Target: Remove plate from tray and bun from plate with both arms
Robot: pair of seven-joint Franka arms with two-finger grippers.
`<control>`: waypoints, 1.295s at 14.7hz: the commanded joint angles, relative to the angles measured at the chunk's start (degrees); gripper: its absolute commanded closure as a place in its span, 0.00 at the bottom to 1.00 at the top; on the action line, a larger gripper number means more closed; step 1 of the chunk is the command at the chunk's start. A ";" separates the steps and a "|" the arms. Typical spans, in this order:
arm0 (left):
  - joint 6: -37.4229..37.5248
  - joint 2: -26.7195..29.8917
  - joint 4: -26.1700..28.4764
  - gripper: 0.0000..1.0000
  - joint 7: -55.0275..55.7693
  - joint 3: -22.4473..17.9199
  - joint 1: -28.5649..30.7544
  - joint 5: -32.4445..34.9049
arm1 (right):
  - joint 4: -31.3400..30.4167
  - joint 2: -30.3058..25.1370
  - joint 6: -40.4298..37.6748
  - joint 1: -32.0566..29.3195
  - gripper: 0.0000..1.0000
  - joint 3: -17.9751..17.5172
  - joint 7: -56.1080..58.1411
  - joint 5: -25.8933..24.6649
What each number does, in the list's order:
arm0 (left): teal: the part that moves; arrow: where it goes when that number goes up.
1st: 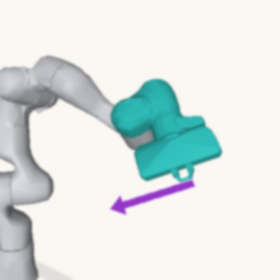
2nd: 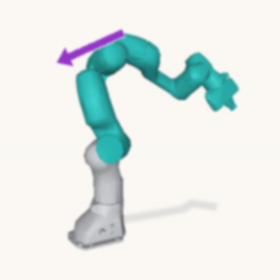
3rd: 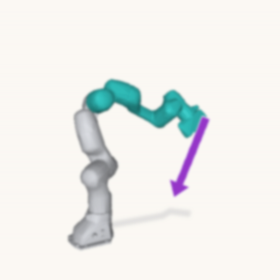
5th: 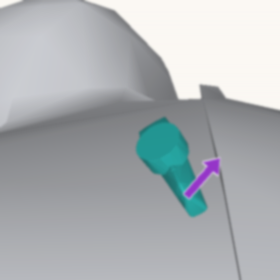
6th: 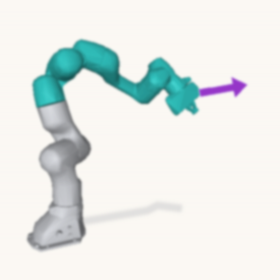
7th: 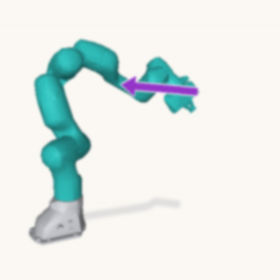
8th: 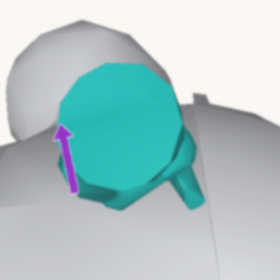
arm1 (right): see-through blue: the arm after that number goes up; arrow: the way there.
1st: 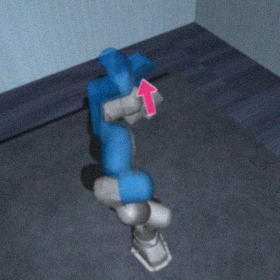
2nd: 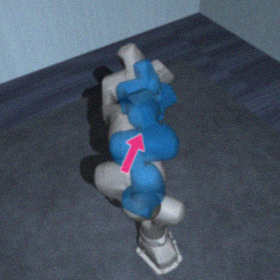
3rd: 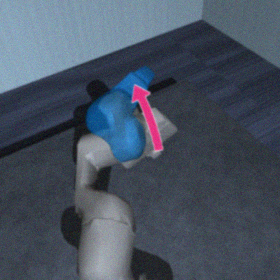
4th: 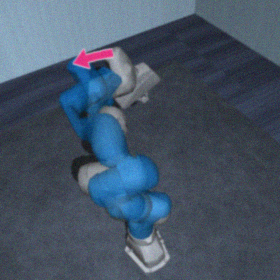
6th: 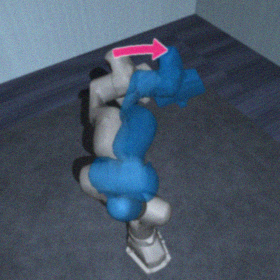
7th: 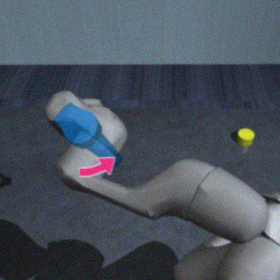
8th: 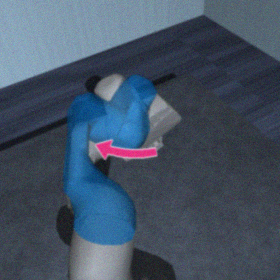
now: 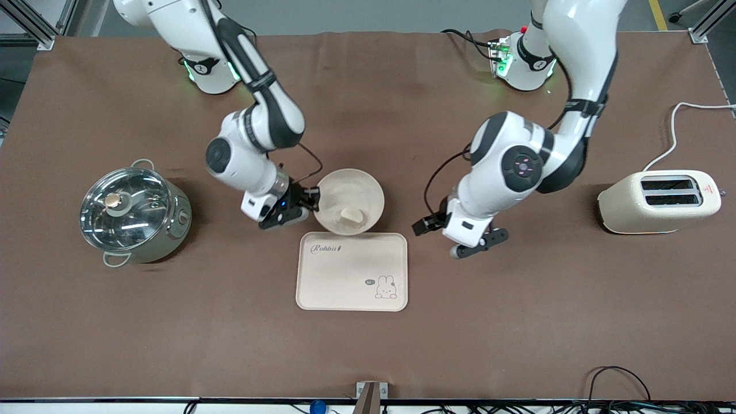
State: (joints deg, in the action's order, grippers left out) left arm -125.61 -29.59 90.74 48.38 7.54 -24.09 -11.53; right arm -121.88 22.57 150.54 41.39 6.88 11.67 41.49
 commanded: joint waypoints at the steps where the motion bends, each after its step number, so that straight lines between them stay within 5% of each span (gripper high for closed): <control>1: -3.75 -3.36 -0.47 0.00 4.09 -0.25 -1.92 -0.43 | -5.99 -2.53 3.62 3.68 1.00 0.06 1.33 4.72; 4: -6.83 -6.35 -0.65 0.01 9.17 -0.25 -4.02 -0.51 | -6.61 -2.45 3.37 4.32 1.00 0.15 1.16 5.09; 5: -8.23 -7.14 -0.65 0.01 12.24 -0.25 -4.90 -0.25 | -6.44 -2.45 3.19 3.88 0.79 0.24 0.99 5.09; 6: -8.94 -7.76 -0.65 0.01 14.36 -0.25 -5.69 -0.16 | -6.00 -2.27 3.27 2.74 0.23 0.24 0.98 5.09; 7: -9.38 -8.55 -0.82 0.02 15.86 -0.25 -6.83 -0.25 | -5.74 -2.18 3.45 2.04 0.00 0.24 0.98 5.09; 10: -9.39 -8.99 -0.91 0.12 21.57 -0.42 -9.91 -0.16 | -1.97 -2.09 0.57 -0.43 0.00 0.33 0.90 5.09; 14: -10.00 -10.75 -2.05 0.19 28.87 -0.60 -13.87 -0.08 | 8.47 -2.09 -18.03 -8.41 0.00 2.08 0.28 4.05; 19: -16.58 -14.17 -2.23 0.26 34.06 -0.86 -17.65 -0.08 | 30.44 -1.04 -49.95 -19.13 0.00 6.22 -5.78 -12.11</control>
State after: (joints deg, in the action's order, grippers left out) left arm -140.10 -41.84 90.10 81.04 7.39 -40.80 -11.52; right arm -98.99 20.94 108.34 26.07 13.59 8.49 34.30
